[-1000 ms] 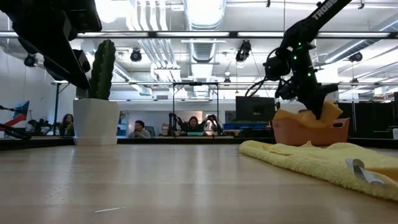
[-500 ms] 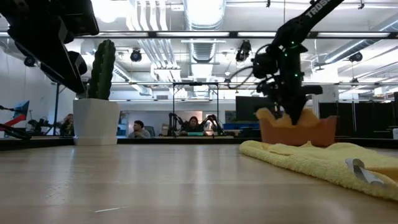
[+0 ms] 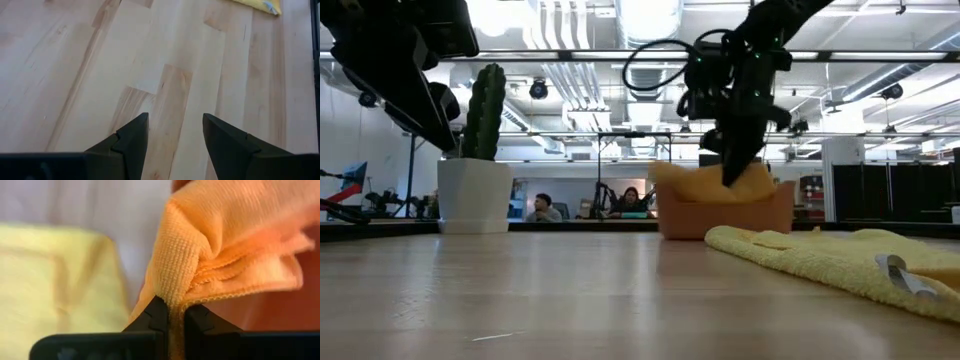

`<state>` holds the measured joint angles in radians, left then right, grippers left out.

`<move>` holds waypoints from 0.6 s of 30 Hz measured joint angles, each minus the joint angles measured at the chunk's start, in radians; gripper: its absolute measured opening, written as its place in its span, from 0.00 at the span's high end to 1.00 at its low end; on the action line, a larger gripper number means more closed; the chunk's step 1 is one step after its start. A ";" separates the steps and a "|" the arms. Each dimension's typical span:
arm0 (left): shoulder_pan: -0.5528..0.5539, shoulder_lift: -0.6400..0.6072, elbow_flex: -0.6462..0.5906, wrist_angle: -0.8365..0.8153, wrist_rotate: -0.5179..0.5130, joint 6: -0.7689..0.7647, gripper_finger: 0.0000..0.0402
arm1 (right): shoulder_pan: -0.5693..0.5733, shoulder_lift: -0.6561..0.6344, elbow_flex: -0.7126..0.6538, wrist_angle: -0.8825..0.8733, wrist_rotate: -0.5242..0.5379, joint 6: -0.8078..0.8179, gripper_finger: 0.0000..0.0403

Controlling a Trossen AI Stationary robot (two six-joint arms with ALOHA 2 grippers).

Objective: Roll microfiber towels into tight, uniform cylinder then place into a basket
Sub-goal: Put the orange towel into the orange bin

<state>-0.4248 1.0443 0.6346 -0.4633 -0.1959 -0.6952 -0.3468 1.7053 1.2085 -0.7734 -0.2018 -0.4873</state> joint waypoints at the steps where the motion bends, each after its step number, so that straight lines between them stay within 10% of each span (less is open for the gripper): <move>1: 0.000 0.000 0.000 0.000 0.000 0.001 0.57 | 0.001 -0.001 0.003 0.000 -0.053 0.031 0.95; 7: 0.000 0.000 0.000 0.001 0.000 0.003 0.57 | -0.067 0.005 0.002 -0.002 -0.426 0.094 0.95; 18: 0.000 0.000 0.010 0.011 0.001 -0.006 0.57 | -0.191 0.019 -0.007 -0.013 -0.467 -0.197 0.95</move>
<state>-0.4248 1.0443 0.6442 -0.4527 -0.1950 -0.7010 -0.5377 1.7245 1.2012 -0.7868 -0.6687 -0.6840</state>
